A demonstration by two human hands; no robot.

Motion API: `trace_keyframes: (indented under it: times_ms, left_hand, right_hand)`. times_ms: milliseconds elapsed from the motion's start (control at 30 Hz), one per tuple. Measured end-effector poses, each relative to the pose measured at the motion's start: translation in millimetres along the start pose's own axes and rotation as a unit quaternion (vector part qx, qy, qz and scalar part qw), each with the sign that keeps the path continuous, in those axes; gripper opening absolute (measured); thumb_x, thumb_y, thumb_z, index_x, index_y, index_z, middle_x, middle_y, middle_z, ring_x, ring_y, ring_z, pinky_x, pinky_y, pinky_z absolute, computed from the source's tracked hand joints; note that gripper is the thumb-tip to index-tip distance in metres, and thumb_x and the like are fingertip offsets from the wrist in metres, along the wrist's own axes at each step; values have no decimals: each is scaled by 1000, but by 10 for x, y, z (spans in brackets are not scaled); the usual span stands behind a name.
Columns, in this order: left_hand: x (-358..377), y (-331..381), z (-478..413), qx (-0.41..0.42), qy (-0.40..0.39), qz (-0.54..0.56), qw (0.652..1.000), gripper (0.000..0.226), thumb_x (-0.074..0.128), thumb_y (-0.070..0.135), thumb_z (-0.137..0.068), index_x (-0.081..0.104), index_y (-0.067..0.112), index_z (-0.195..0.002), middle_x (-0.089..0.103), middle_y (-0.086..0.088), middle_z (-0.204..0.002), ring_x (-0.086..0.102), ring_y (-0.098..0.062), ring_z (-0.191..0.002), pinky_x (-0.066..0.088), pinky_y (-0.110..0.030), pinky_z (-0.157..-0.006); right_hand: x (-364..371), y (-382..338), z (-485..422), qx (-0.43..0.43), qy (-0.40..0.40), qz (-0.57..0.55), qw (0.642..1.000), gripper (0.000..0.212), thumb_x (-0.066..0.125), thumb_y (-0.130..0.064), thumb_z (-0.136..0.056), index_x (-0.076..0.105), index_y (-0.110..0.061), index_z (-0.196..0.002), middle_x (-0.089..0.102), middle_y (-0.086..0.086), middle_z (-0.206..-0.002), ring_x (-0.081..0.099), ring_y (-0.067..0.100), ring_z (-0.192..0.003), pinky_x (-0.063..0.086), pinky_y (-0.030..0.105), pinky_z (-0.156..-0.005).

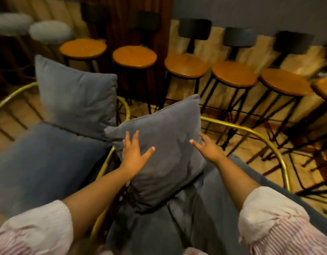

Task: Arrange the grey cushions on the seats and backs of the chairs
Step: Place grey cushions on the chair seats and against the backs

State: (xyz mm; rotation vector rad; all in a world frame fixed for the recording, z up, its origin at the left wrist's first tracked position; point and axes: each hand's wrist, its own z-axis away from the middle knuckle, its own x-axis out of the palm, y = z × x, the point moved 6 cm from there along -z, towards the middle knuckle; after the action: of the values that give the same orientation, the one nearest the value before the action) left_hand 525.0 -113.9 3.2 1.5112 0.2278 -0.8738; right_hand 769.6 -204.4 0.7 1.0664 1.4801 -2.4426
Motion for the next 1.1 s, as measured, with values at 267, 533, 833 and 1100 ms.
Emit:
trace_keyframes:
  times_ms: [267,533,833,1100]
  left_hand:
    - [-34,-213,-210,-186,247,194,931,119,79,32,-71,-8,20,-151,-13,-15,-159,0,-31,-149,18,-45,-117]
    - [77,-531,-654,-198,411,151,877,127,80,55,-58,3,19,-151,13,-11,-159,17,-32,-147,21,-49,-118]
    - [411,-991,-508,-168,371,216,887,121,84,34,-64,3,21,-152,18,-4,-159,25,-21,-144,25,-27,-111]
    - [584,-1169,-381,-193,312,246,897,110,84,39,-63,16,28,-148,36,-1,-151,39,-24,-136,36,-36,-107]
  right_hand:
    - [-148,-157,-1142,-35,-65,-119,990,84,67,-40,-83,24,-11,-149,31,6,-155,32,26,-141,32,34,-109]
    - [-49,-103,-2122,-72,-24,-178,981,115,75,-45,-72,-3,-20,-152,11,3,-161,23,24,-145,28,42,-116]
    - [303,604,-2194,-39,-41,-203,977,104,75,-48,-67,17,-20,-149,32,5,-152,38,26,-136,35,33,-104]
    - [402,817,-2172,9,-90,-203,975,107,78,-55,-62,27,-17,-148,43,5,-148,43,26,-133,38,36,-107]
